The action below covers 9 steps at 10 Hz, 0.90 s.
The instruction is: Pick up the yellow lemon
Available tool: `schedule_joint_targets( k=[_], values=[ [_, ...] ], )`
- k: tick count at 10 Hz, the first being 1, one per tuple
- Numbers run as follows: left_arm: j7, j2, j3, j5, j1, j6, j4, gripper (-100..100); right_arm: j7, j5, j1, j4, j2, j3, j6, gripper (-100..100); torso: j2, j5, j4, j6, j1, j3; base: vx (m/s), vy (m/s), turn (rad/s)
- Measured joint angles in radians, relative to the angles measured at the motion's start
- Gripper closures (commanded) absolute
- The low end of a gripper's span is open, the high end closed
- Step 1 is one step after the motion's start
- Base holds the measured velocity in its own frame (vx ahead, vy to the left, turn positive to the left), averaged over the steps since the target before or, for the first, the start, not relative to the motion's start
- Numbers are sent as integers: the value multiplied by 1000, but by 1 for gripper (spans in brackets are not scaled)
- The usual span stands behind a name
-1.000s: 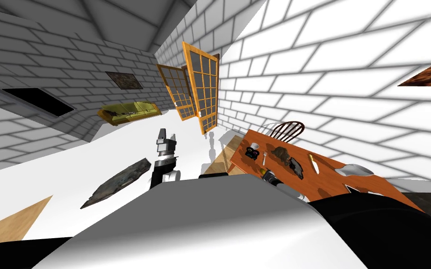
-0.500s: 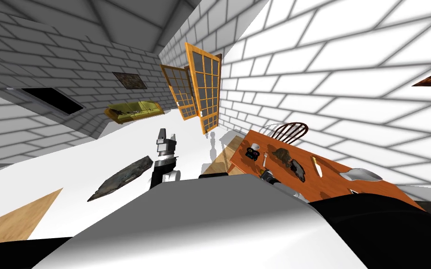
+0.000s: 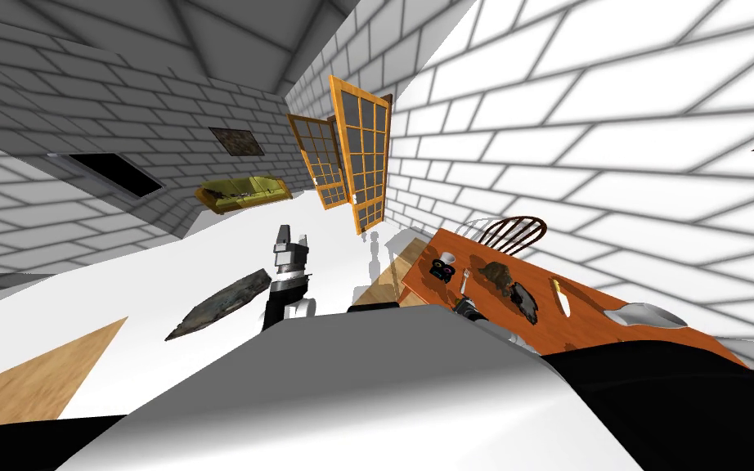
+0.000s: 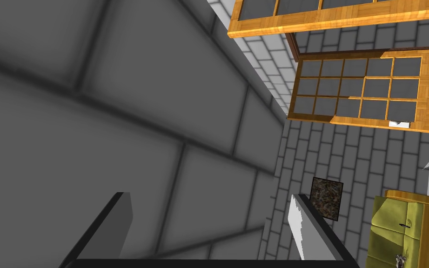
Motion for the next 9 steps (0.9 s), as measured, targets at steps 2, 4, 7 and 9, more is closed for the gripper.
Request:
schedule_joint_targets(
  k=[2, 4, 7, 9],
  values=[
    [0, 0, 0, 0, 0, 0, 0, 0, -28, -19, -20, -6, -15, 59, 43, -100, 0, 0, 0, 0, 0, 0, -18, -27, 58],
    [0, 0, 0, 0, 0, 0, 0, 0, -51, -48, -42, -14, -35, 118, 85, -100, 0, 0, 0, 0, 0, 0, -16, -30, 62],
    [0, 0, 0, 0, 0, 0, 0, 0, -91, -76, -70, -22, -57, 205, 145, -100, 0, 0, 0, 1, 0, 0, -18, -30, 63],
    [0, 0, 0, 0, 0, 0, 0, 0, -112, -104, -95, -27, -72, 265, 188, -100, 0, 0, 0, 1, 0, 0, -9, -19, 30]
  ],
)
